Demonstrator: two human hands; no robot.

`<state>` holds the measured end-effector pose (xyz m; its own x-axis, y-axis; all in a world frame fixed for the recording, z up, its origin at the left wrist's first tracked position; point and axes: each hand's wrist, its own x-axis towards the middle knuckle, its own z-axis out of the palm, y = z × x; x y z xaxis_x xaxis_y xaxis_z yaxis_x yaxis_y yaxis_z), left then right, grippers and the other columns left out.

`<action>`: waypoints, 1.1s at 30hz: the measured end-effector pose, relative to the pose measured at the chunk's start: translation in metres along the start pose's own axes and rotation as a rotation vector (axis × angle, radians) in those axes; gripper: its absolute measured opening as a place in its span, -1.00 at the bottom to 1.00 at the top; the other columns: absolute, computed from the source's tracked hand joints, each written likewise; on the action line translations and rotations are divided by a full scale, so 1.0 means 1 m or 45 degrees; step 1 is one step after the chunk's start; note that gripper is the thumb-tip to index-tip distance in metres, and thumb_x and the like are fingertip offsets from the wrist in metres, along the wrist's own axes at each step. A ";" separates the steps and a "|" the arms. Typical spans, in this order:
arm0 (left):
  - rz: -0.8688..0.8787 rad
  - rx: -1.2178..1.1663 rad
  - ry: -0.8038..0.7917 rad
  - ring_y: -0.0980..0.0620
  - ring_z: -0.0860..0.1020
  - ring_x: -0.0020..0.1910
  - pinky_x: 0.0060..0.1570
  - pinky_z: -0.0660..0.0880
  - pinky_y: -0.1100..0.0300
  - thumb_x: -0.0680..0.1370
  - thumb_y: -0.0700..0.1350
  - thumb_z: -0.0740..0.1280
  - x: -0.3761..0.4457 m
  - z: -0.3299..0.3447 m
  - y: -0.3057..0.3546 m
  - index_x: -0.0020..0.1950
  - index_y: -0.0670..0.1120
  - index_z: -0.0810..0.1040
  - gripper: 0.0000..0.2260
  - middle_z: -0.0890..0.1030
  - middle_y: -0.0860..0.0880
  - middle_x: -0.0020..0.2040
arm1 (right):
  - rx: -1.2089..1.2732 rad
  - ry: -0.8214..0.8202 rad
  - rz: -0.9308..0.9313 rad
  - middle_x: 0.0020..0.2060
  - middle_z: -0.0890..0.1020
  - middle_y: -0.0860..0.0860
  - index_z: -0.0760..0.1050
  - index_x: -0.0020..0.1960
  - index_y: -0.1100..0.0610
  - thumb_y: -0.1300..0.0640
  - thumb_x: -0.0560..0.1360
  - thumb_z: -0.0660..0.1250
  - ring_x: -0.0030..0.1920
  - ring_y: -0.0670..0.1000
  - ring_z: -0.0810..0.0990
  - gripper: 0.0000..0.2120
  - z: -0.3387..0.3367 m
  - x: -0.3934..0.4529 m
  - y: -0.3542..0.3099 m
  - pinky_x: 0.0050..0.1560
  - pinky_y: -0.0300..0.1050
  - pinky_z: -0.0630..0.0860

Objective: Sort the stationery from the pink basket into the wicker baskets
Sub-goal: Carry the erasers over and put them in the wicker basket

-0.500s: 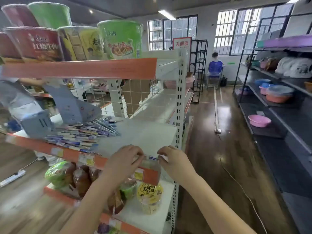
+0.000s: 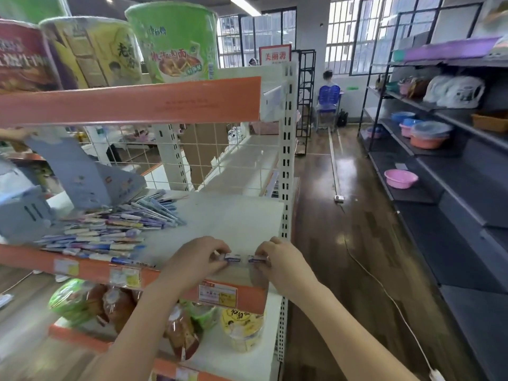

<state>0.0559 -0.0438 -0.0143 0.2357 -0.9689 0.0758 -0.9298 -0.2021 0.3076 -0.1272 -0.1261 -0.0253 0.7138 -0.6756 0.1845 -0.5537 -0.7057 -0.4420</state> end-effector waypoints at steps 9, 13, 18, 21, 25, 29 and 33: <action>0.297 -0.162 0.249 0.46 0.41 -0.13 -0.18 0.27 0.53 0.50 -0.04 0.40 -0.023 0.008 0.074 0.07 0.10 0.59 -0.83 0.43 0.34 -0.18 | 0.126 0.275 0.060 0.00 0.58 -0.09 0.57 0.15 0.05 0.05 0.50 0.37 -0.01 -0.09 0.54 -0.77 -0.049 -0.067 0.048 -0.05 -0.42 0.37; 0.421 -0.198 0.295 0.33 0.40 -0.19 -0.21 0.27 0.48 0.48 -0.03 0.42 -0.030 0.026 0.123 0.06 0.09 0.61 -0.83 0.48 0.28 -0.12 | 0.066 0.338 0.105 -0.02 0.53 -0.19 0.58 0.15 0.03 0.05 0.49 0.37 -0.09 -0.22 0.46 -0.76 -0.070 -0.114 0.077 -0.12 -0.57 0.31; 0.605 -0.267 0.308 0.28 0.40 -0.15 -0.18 0.28 0.49 0.42 -0.13 0.49 -0.028 0.057 0.188 0.00 0.03 0.63 -0.81 0.49 0.26 -0.11 | 0.029 0.354 0.232 -0.03 0.51 -0.22 0.59 0.15 0.03 0.09 0.49 0.38 -0.09 -0.23 0.46 -0.76 -0.094 -0.170 0.121 -0.11 -0.61 0.33; 0.622 -0.289 0.277 0.29 0.38 -0.16 -0.17 0.25 0.50 0.41 -0.14 0.50 -0.019 0.083 0.218 0.00 0.03 0.63 -0.80 0.54 0.23 -0.10 | 0.020 0.354 0.304 0.00 0.53 -0.19 0.58 0.16 0.05 0.11 0.48 0.39 -0.05 -0.22 0.49 -0.75 -0.103 -0.197 0.150 -0.06 -0.57 0.36; 0.642 -0.323 0.218 0.27 0.44 -0.12 -0.12 0.33 0.47 0.37 -0.18 0.51 -0.005 0.122 0.251 -0.01 0.01 0.63 -0.77 0.61 0.14 -0.10 | 0.035 0.331 0.368 0.03 0.59 -0.09 0.59 0.14 0.08 0.12 0.47 0.40 -0.05 -0.18 0.51 -0.75 -0.110 -0.214 0.189 -0.06 -0.52 0.39; 0.610 -0.343 0.151 0.16 0.51 -0.07 -0.04 0.29 0.49 0.37 -0.20 0.51 0.019 0.155 0.271 -0.01 -0.03 0.63 -0.77 0.62 0.09 -0.09 | 0.066 0.306 0.405 -0.02 0.58 -0.11 0.60 0.12 0.07 0.10 0.45 0.43 -0.11 -0.17 0.51 -0.76 -0.114 -0.212 0.231 -0.10 -0.48 0.42; 0.578 -0.372 0.081 0.18 0.46 -0.06 0.01 0.29 0.49 0.39 -0.22 0.49 0.063 0.183 0.279 0.00 -0.06 0.63 -0.78 0.61 0.08 -0.08 | 0.095 0.274 0.417 -0.11 0.51 -0.19 0.61 0.09 0.07 0.13 0.44 0.45 -0.19 -0.24 0.45 -0.78 -0.112 -0.186 0.279 -0.16 -0.48 0.36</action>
<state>-0.2404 -0.1878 -0.0972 -0.1459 -0.9371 0.3172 -0.8269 0.2915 0.4810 -0.4623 -0.2207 -0.0848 0.3938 -0.8973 0.1995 -0.6988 -0.4332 -0.5693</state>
